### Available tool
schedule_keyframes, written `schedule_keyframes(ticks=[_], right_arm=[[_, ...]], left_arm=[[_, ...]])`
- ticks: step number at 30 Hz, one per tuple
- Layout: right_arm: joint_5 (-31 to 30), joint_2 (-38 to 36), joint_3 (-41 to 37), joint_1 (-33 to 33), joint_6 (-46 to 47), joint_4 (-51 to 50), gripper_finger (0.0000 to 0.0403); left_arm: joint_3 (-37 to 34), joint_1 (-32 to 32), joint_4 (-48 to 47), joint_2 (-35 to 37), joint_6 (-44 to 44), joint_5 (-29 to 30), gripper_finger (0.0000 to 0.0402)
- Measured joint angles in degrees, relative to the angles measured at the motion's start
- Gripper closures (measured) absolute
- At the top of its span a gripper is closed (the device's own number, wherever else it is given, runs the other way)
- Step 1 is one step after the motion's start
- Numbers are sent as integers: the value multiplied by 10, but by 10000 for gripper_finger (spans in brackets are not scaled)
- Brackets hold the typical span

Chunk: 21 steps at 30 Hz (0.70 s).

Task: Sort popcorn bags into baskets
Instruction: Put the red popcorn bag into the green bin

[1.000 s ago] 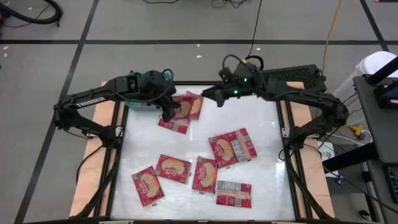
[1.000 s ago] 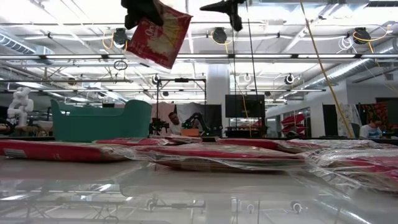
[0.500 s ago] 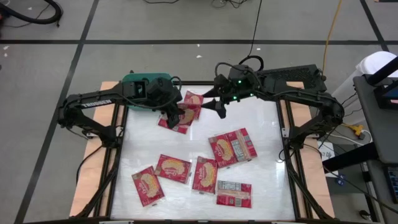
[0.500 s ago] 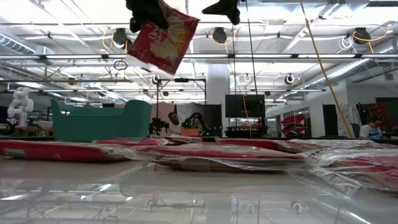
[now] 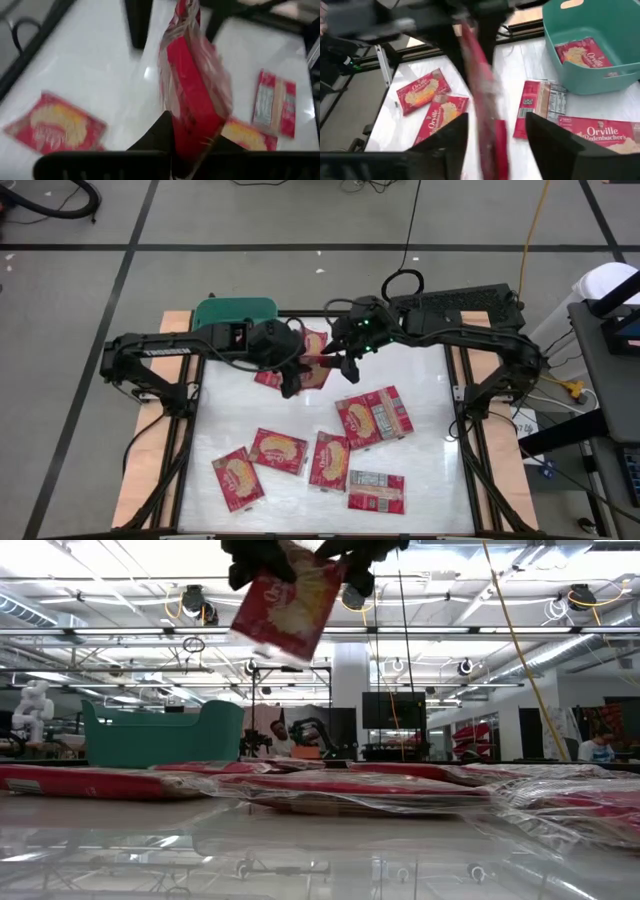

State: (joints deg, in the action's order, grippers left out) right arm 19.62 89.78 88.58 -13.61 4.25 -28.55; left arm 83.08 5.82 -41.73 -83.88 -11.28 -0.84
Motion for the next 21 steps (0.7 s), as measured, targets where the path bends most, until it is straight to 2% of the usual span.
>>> schedule_keyframes(ticks=[3,8,10,12,14,17,21], right_arm=[[0,5,0,0,-10,-6,287],[5,11,0,0,-23,-4,383],[5,16,0,0,-22,9,391],[-1,18,0,-3,-20,13,383],[-1,18,0,-9,-16,10,377],[-1,17,0,-27,9,5,383],[-1,3,0,-54,43,8,396]], left_arm=[[0,-2,-2,-3,10,3,358],[0,-2,5,-3,17,6,381],[0,-2,-1,1,7,21,385],[0,0,-11,2,-10,35,376],[0,1,-24,7,-14,54,345],[0,2,-53,27,-21,81,274],[1,14,-71,61,-24,91,186]])
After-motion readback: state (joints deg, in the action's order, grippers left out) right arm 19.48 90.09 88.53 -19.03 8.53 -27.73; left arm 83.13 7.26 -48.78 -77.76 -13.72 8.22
